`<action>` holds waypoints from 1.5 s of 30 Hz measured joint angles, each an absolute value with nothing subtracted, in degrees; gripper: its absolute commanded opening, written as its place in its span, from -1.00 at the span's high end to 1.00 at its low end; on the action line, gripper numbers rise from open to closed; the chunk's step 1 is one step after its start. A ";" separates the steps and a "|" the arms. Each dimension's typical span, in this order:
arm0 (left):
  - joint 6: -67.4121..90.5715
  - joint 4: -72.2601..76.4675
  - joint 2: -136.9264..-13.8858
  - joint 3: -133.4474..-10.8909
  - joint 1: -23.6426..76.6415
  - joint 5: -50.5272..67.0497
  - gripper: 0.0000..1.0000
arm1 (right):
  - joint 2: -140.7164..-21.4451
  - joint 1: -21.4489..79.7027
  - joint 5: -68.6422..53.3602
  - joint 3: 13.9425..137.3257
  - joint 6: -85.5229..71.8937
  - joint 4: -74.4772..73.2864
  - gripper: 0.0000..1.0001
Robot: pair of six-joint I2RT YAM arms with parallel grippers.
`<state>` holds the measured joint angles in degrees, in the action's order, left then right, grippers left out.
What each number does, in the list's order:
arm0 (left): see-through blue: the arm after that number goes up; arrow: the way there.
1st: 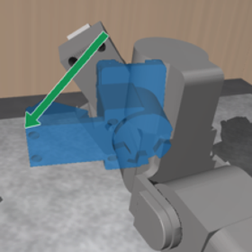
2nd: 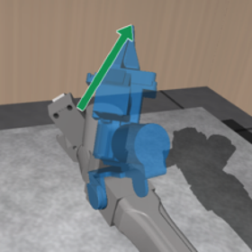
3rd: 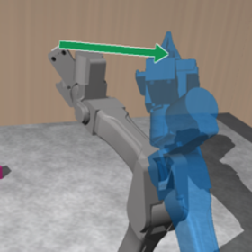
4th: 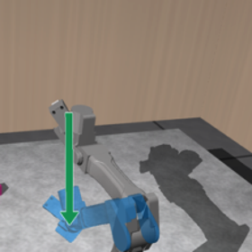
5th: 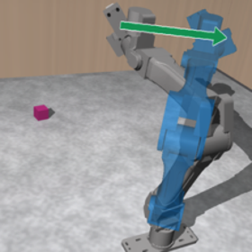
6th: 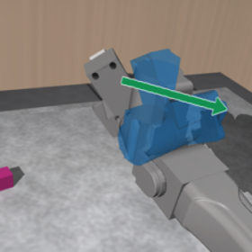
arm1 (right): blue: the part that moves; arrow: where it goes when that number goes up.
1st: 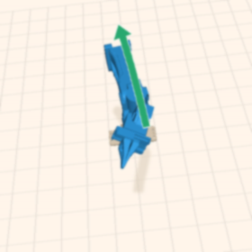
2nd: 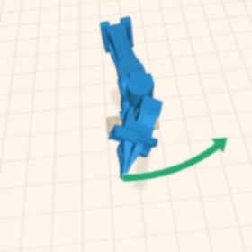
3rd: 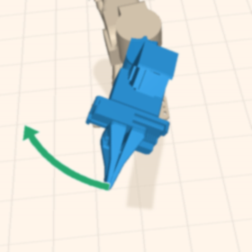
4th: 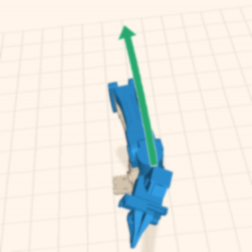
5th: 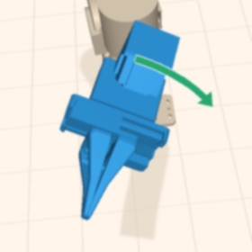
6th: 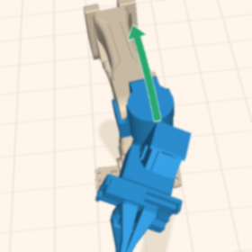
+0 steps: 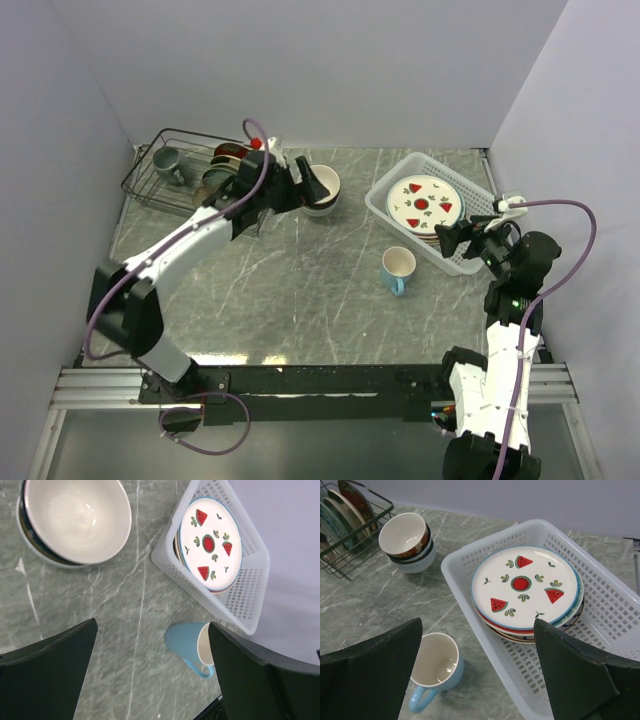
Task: Place the mixed dishes into the plastic bin
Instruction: Pick up the bowl from the center of the board.
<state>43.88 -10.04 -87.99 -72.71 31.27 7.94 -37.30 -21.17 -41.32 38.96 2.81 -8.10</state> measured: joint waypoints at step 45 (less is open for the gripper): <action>38.72 -32.69 -121.25 -106.80 27.27 -12.10 -0.04 | -39.00 -21.17 -40.93 38.92 2.90 -8.12 -1.00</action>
